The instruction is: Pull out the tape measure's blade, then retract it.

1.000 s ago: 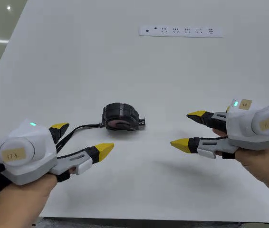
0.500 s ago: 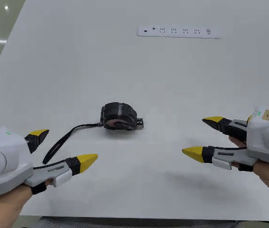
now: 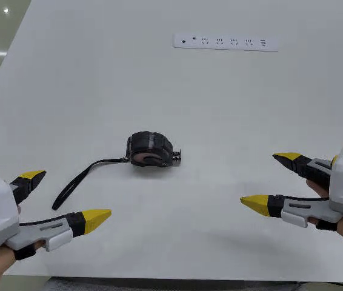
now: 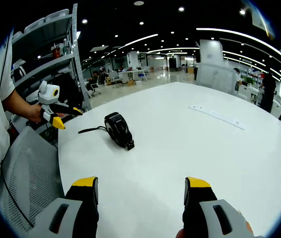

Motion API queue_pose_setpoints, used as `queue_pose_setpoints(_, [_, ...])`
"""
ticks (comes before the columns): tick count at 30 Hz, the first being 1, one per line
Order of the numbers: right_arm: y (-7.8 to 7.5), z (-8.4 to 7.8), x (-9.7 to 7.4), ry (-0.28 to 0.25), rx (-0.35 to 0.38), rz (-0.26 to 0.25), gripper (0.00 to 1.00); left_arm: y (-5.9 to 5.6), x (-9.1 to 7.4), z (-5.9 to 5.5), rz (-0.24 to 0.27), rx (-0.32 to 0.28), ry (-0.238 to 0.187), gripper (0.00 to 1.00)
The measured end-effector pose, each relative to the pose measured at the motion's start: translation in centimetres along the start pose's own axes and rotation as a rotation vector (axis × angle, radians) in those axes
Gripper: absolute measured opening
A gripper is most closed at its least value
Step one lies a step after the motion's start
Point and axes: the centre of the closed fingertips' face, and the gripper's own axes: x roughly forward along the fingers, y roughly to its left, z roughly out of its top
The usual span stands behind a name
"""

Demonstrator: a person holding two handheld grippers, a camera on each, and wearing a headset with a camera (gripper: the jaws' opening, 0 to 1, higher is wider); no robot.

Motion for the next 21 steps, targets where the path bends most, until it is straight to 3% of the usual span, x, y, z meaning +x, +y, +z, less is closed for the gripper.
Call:
queue_pose_setpoints(4, [-0.1, -0.3, -0.6, 0.006, -0.003, -0.007, 0.69, -0.1, -0.3, -0.2, -0.013, -0.002, 0.002, 0.93])
queue_pose_setpoints(9, [-0.1, -0.6, -1.3, 0.009, -0.001, -0.016, 0.7, 0.0, -0.7, -0.3, -0.019, 0.043, 0.001, 0.96])
queue_pose_setpoints(10, [-0.1, -0.6, -1.5, 0.01, 0.0, -0.016, 0.7, -0.4, -0.9, -0.1, -0.047, 0.034, -0.011, 0.96])
queue_pose_setpoints(11, [-0.1, -0.7, -1.6, 0.01, 0.0, -0.018, 0.7, -0.3, -1.0, 0.1, -0.042, 0.033, -0.02, 0.98])
queue_pose_setpoints(17, [-0.1, -1.4, -2.2, 0.019, 0.006, -0.022, 0.69, -0.2, -1.4, -0.3, -0.06, 0.045, -0.005, 0.99])
queue_pose_setpoints(21, [-0.2, -1.8, -2.8, 0.024, 0.008, -0.03, 0.69, -0.3, -1.7, -0.6, -0.058, 0.124, 0.009, 0.99])
